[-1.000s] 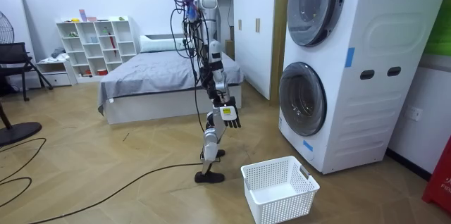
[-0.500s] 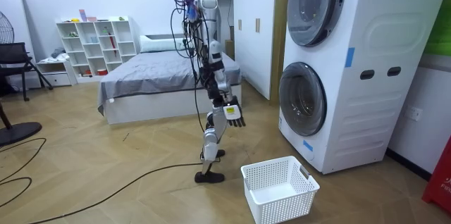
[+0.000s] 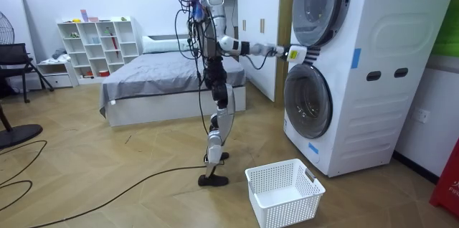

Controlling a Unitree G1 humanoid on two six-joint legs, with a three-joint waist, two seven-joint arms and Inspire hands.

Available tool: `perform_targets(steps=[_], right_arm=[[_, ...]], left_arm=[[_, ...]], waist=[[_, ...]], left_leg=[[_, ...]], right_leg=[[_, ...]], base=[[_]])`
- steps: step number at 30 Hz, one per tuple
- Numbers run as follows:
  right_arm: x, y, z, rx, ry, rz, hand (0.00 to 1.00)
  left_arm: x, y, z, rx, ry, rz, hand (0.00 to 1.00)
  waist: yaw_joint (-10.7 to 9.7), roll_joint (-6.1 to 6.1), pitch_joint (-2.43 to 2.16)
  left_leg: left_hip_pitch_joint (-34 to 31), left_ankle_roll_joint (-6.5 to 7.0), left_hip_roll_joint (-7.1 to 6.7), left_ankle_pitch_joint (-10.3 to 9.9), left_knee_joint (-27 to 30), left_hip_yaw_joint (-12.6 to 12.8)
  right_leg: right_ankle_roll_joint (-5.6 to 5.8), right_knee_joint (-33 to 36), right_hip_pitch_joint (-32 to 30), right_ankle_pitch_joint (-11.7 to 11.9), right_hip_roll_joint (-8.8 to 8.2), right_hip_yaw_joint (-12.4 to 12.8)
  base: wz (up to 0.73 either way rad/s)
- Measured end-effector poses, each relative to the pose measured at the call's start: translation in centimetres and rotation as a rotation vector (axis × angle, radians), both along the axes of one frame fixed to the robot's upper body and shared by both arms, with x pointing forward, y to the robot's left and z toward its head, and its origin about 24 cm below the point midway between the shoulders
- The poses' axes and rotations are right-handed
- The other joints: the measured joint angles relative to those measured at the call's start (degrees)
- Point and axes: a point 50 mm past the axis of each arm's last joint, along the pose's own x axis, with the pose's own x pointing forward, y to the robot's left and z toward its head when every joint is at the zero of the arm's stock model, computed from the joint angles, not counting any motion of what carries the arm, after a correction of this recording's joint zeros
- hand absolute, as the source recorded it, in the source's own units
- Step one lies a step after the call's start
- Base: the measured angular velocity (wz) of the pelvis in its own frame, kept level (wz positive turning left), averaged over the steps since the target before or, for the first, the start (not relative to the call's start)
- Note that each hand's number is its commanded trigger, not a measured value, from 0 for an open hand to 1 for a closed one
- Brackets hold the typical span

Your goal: Pick clothes from washing machine

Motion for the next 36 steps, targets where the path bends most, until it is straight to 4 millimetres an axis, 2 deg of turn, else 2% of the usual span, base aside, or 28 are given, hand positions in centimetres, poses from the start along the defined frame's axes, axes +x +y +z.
perform_targets(steps=[2,9,16,18,20,26,29,36], right_arm=[[0.7,0.1,1.5,-0.032,-0.053,-0.005,0.0],[2.3,0.0,7.4,-0.117,-0.255,-0.007,0.0],[3.6,0.3,9.8,-0.08,-0.313,-0.048,0.0],[3.9,0.1,11.0,-0.065,-0.344,-0.058,0.0],[4.1,-0.2,11.5,-0.051,-0.355,-0.066,0.0],[4.5,-1.0,11.7,-0.032,-0.344,-0.094,0.0],[5.0,-1.7,11.8,-0.037,-0.327,-0.118,0.0],[5.7,-1.6,12.3,-0.038,-0.311,-0.121,0.0]], left_arm=[[-0.4,0.1,0.0,0.0,0.012,0.006,0.0],[-1.4,1.0,0.2,0.03,0.048,-0.007,0.0],[-1.7,0.9,0.1,0.026,0.077,-0.018,0.0],[-1.5,0.9,0.2,0.024,0.074,-0.021,0.0],[-1.3,1.0,0.2,0.026,0.066,-0.024,0.0],[-1.2,1.1,0.4,0.056,0.085,-0.109,0.0],[-0.8,1.2,0.5,0.069,0.087,-0.144,0.0],[-1.2,1.4,0.5,0.092,0.134,-0.192,0.0]], waist=[[0.5,0.06,-0.16],[1.0,0.1,-0.16],[1.1,-0.19,0.01],[1.0,-0.51,0.18],[1.1,-0.97,0.43],[1.0,-2.33,0.05],[1.0,-2.42,0.02],[1.2,-2.43,0.03]], left_leg=[[0.0,0.02,0.0,0.0,-0.2,0.0],[0.1,0.15,-0.19,0.1,-0.9,-0.4],[0.0,0.16,-0.23,0.1,-1.3,-0.6],[0.0,0.18,-0.25,0.1,-1.4,-0.7],[0.0,0.18,-0.3,0.1,-1.4,-1.3],[-0.3,0.17,-0.32,0.1,-1.4,-1.5],[-0.3,0.18,-0.33,0.1,-1.4,-1.3],[-0.8,0.19,-0.31,0.3,-0.8,-1.4]], right_leg=[[0.02,0.4,-0.3,0.0,-0.04,-0.4],[0.05,0.4,-0.6,0.0,-0.11,0.0],[0.05,0.5,-0.4,0.0,-0.14,-0.5],[0.05,0.5,-0.4,0.0,-0.2,-1.7],[0.05,0.5,-0.4,0.0,-0.21,-2.4],[0.07,0.6,-0.5,0.0,-0.27,-4.4],[0.08,0.6,-0.5,0.0,-0.33,-4.6],[0.08,0.5,-0.7,0.0,-0.31,-4.6]], base=[[0.0],[0.01],[0.0],[0.02],[0.1],[0.02],[-0.05],[0.0]])
